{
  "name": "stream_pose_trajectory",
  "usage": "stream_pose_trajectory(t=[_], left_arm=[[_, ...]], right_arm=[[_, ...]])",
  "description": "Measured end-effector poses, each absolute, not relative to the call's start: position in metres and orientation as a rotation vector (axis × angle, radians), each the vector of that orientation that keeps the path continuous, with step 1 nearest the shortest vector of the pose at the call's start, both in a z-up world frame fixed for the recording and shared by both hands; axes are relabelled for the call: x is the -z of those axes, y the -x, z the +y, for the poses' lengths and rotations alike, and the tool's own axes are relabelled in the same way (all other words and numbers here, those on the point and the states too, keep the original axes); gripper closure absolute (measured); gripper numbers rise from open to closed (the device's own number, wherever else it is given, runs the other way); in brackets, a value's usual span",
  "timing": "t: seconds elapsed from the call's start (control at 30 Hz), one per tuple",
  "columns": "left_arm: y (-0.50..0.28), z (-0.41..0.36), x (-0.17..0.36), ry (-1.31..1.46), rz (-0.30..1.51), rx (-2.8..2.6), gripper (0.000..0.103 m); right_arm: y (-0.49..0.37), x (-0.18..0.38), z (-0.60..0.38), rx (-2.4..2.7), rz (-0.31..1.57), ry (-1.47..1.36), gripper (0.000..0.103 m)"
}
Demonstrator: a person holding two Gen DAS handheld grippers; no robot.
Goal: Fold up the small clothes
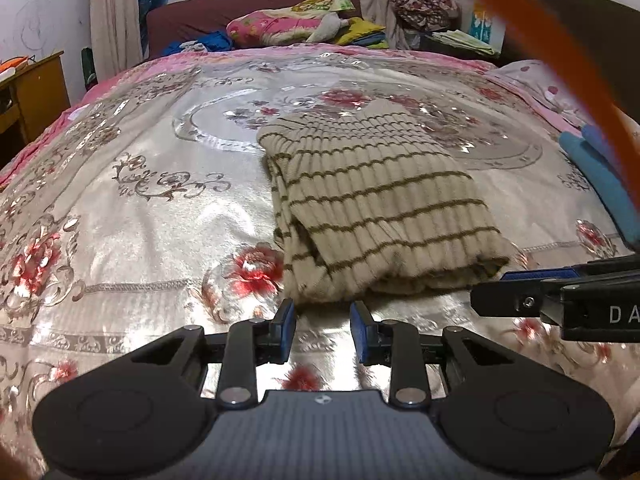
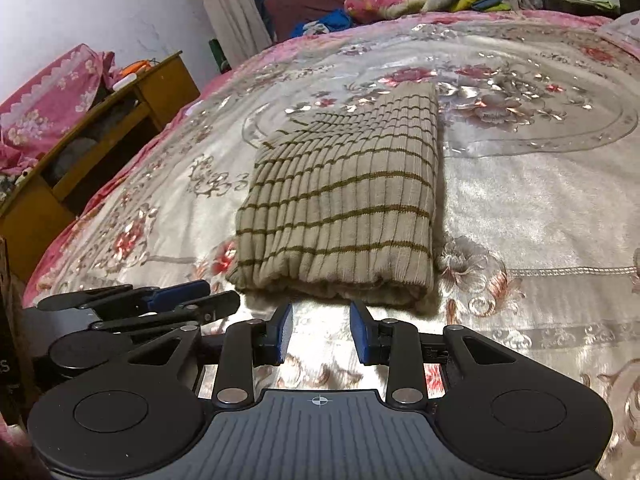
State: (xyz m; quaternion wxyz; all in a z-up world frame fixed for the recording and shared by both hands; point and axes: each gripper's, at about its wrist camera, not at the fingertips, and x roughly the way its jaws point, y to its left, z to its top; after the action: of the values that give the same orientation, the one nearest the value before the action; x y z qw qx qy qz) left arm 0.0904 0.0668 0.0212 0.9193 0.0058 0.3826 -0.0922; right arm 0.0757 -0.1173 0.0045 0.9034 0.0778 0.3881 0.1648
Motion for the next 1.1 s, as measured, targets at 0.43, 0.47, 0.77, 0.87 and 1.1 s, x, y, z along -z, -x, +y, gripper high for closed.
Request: stream_pose_trajectory(t=[0.43, 0.47, 0.77, 0.87, 1.1], left_arm=[[-0.064, 0.054, -0.023, -0.060, 0.779, 0.161, 0.055], [-0.062, 0.052, -0.022, -0.065, 0.781, 0.160, 0.055], [-0.049, 0.040, -0.016, -0.087, 0.803, 0.159, 0.052], [-0.044, 0.035, -0.015, -0.095, 0.808, 0.157, 0.048], [-0.036, 0.027, -0.014, -0.118, 0.811, 0.135, 0.036]], right_arm=[[-0.047, -0.007, -0.124, -0.301, 0.782, -0.149, 0.065], [-0.044, -0.006, -0.124, -0.298, 0.782, -0.149, 0.065], [-0.030, 0.001, -0.130, -0.279, 0.786, -0.154, 0.064], [-0.026, 0.003, -0.132, -0.275, 0.787, -0.156, 0.063], [-0.017, 0.007, -0.135, -0.264, 0.787, -0.153, 0.059]])
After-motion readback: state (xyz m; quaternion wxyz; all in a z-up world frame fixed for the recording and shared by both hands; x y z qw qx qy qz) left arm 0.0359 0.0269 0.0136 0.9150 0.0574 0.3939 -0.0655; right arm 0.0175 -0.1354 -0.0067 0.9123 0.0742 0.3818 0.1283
